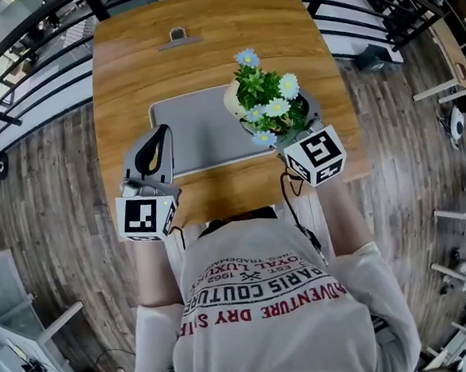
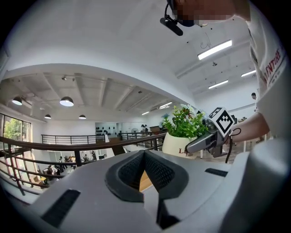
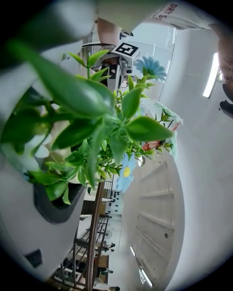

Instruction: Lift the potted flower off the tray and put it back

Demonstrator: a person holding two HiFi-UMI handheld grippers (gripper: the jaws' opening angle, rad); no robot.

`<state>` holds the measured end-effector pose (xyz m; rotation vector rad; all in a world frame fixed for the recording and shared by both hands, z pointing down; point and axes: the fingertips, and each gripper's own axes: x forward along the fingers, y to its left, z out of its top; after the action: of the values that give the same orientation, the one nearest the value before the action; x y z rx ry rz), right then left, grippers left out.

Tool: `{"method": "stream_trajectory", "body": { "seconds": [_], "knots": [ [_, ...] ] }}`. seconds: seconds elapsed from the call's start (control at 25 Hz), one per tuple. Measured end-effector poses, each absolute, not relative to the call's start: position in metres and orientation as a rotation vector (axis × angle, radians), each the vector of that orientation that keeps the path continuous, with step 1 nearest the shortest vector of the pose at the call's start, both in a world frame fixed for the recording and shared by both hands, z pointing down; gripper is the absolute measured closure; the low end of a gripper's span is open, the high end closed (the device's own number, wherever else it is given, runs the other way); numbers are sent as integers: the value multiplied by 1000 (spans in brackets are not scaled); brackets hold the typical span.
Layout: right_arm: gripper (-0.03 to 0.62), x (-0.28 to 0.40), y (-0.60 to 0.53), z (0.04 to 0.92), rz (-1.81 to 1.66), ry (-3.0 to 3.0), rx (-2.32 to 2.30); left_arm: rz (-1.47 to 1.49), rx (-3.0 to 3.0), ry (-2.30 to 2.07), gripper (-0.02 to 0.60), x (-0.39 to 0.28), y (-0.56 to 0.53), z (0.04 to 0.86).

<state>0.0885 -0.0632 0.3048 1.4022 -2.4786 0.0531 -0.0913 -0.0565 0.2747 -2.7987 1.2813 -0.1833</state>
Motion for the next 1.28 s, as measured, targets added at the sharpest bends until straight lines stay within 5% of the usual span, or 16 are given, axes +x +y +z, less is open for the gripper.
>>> {"method": "stream_trajectory", "body": {
  "seconds": [1.28],
  "knots": [
    [109, -32, -110, 529, 219, -2593, 415, -467, -2849, 1872, 569, -131, -67, 441]
  ]
}}
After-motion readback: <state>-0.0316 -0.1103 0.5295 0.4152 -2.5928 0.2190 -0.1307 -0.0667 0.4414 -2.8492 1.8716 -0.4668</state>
